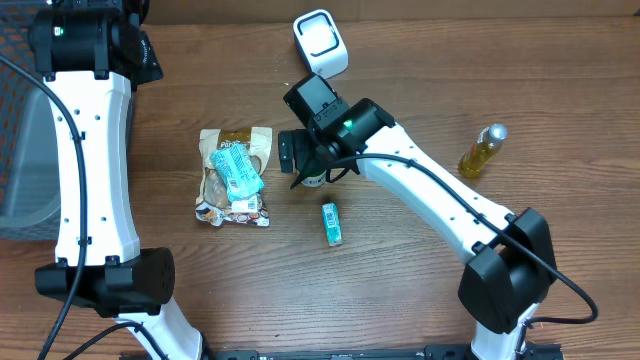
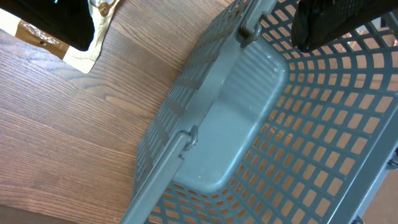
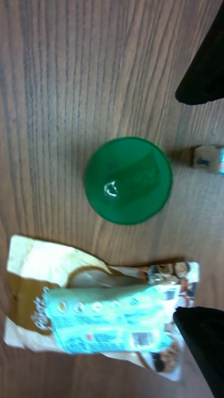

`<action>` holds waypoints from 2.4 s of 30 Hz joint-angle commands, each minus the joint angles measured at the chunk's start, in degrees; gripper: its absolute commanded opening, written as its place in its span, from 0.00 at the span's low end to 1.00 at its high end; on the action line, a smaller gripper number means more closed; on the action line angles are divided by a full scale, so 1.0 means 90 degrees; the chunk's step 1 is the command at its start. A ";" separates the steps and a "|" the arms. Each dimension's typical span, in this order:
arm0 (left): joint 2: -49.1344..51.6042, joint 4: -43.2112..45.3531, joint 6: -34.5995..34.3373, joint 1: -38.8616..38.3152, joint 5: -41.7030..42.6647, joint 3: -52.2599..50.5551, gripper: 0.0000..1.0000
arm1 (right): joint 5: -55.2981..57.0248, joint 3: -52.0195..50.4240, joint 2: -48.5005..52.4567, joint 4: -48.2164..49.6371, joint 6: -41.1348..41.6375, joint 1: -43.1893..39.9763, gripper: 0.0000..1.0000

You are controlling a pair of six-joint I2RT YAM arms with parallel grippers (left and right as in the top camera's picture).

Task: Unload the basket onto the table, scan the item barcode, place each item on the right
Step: 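Lower the right gripper and close it on the green canister lid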

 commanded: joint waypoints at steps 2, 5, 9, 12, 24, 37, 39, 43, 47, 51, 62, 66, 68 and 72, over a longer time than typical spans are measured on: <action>-0.0039 0.0012 0.0117 -0.0007 -0.0124 0.0119 1.00 | 0.0291 0.0112 0.0491 0.0104 0.0673 0.0053 1.00; -0.0039 0.0012 0.0117 -0.0007 -0.0124 0.0119 1.00 | 0.0296 0.0112 0.0826 0.0306 0.0665 0.0151 1.00; -0.0039 0.0012 0.0117 -0.0007 -0.0124 0.0119 1.00 | 0.0464 0.0112 0.1098 0.0571 0.0665 0.0238 1.00; -0.0039 0.0012 0.0117 -0.0007 -0.0124 0.0119 1.00 | 0.0566 0.0112 0.1149 0.0563 0.0665 0.0238 1.00; -0.0039 0.0012 0.0117 -0.0007 -0.0124 0.0119 1.00 | 0.0573 0.0114 0.1149 0.0590 0.0670 0.0170 0.88; -0.0039 0.0012 0.0117 -0.0007 -0.0124 0.0119 1.00 | 0.1037 0.0114 0.1149 0.0447 0.0928 0.0172 0.59; -0.0039 0.0012 0.0117 -0.0007 -0.0124 0.0119 0.99 | 0.1083 0.0114 0.1149 0.0359 0.0923 0.0165 0.58; -0.0039 0.0012 0.0117 -0.0007 -0.0124 0.0119 0.99 | 0.1154 0.0117 0.1146 0.0189 0.0636 0.0104 0.57; -0.0039 0.0012 0.0117 -0.0007 -0.0124 0.0119 1.00 | 0.1156 0.0117 0.1146 0.0029 -0.0104 0.0010 0.57; -0.0039 0.0012 0.0117 -0.0007 -0.0124 0.0119 0.99 | 0.1154 0.0117 0.1146 -0.0141 -0.1294 -0.0097 0.58; -0.0039 0.0012 0.0117 -0.0007 -0.0124 0.0119 1.00 | 0.1149 0.0117 0.1146 -0.0466 -0.3087 -0.0476 0.66; -0.0039 0.0012 0.0117 -0.0007 -0.0124 0.0119 0.99 | 0.0891 0.0117 0.1146 -0.0457 -0.3048 -0.0588 0.75; -0.0039 0.0012 0.0117 -0.0007 -0.0124 0.0119 1.00 | 0.0736 0.0117 0.1146 -0.0449 -0.3031 -0.0629 0.81; -0.0039 0.0012 0.0117 -0.0007 -0.0124 0.0119 1.00 | 0.0758 0.0265 0.1110 -0.0551 -0.2698 -0.0663 1.00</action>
